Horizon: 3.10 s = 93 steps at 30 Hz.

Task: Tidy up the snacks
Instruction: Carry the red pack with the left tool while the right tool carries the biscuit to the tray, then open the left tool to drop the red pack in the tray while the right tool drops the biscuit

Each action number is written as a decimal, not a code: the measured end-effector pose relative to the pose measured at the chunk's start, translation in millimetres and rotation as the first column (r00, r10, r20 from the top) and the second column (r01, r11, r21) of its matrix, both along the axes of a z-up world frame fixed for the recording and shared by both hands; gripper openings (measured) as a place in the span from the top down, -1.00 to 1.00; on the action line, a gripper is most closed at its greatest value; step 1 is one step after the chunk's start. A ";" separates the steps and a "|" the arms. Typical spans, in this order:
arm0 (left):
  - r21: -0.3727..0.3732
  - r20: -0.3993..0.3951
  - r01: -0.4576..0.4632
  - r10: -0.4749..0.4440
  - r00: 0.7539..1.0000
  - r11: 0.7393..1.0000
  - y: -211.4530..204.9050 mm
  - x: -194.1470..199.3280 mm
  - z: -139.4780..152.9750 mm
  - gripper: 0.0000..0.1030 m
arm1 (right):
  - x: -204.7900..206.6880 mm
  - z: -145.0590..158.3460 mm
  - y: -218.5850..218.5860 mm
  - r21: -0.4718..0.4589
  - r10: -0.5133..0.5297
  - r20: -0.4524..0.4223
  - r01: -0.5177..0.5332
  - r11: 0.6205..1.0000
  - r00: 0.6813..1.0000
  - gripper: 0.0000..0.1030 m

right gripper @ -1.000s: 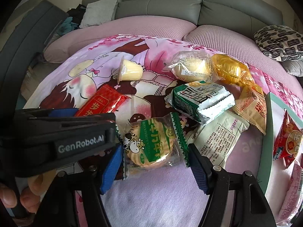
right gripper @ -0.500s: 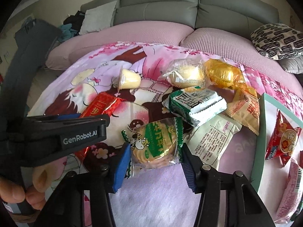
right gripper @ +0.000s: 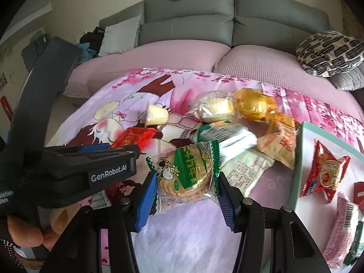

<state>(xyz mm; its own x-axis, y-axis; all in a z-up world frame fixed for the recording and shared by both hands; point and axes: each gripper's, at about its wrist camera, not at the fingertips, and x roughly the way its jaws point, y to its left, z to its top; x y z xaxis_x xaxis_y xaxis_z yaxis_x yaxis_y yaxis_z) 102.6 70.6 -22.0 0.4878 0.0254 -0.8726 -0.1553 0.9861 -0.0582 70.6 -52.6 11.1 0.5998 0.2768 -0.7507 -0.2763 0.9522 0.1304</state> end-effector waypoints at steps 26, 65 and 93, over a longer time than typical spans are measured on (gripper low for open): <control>0.032 0.163 0.183 -0.186 0.969 0.983 -99.1 -15.6 62.6 0.08 | -31.6 56.1 -137.5 0.111 -0.324 0.135 0.311 0.944 0.936 -0.06; -0.004 0.009 0.513 -0.513 0.858 0.858 -252.4 -22.4 10.6 0.08 | -49.7 0.3 -278.6 0.040 -0.633 -0.105 0.639 0.768 0.767 -0.07; -0.033 0.067 0.288 -0.286 0.956 0.957 -187.8 -6.3 31.7 -0.50 | -46.5 17.0 -263.6 0.005 -0.608 -0.039 0.609 0.793 0.793 -0.54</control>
